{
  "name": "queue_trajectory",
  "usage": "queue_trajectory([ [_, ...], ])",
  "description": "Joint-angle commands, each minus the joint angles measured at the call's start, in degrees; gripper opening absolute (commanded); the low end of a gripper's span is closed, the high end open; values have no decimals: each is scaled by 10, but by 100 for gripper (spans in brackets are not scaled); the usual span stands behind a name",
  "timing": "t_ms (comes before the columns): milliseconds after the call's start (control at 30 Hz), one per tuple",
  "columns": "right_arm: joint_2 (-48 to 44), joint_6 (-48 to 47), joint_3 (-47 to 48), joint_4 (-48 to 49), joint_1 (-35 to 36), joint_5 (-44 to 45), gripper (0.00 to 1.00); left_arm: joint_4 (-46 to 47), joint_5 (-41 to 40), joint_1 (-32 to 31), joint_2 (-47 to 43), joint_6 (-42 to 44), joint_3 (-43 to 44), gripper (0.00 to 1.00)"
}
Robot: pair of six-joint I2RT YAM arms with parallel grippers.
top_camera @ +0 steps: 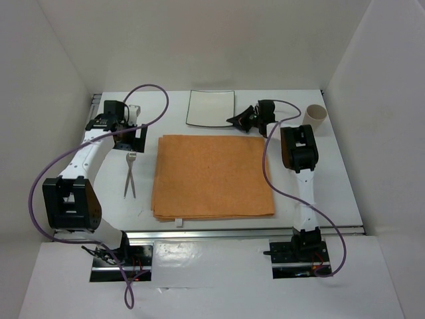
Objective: Set the dinner table for one person
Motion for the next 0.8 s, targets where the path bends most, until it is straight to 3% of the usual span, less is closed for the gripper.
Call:
queue_trajectory([
  [0, 37, -27, -42, -32, -2, 9, 0, 0, -4, 3, 6, 12, 25, 100],
  [133, 1, 32, -65, 73, -2, -57, 0, -5, 1, 3, 6, 12, 31, 100],
  [467, -82, 185, -90, 261, 5, -85, 0, -5, 18, 3, 1, 12, 37, 100],
  [767, -165, 167, -127, 266, 11, -127, 0, -5, 23, 9, -29, 12, 30, 100],
])
